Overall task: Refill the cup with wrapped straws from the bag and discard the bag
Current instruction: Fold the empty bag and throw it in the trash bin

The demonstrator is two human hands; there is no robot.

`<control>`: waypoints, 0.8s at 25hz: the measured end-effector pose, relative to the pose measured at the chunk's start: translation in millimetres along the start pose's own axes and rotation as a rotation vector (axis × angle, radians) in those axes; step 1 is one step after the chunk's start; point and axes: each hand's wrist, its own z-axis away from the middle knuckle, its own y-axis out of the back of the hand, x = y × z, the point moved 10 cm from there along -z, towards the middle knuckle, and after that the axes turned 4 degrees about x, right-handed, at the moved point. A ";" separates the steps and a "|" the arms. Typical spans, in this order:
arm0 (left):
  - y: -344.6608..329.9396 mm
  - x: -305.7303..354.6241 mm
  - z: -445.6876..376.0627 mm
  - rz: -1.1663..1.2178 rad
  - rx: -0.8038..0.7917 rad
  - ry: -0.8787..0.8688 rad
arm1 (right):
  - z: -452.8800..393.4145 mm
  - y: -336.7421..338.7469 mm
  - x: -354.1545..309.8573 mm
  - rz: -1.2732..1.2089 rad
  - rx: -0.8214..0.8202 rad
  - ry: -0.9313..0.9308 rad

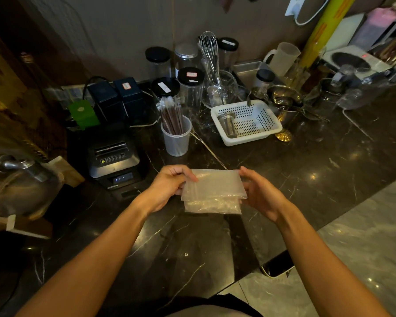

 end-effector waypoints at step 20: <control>-136.8 -65.5 -4.3 -0.276 -0.416 0.161 | 95.0 117.1 72.1 -0.142 0.499 0.141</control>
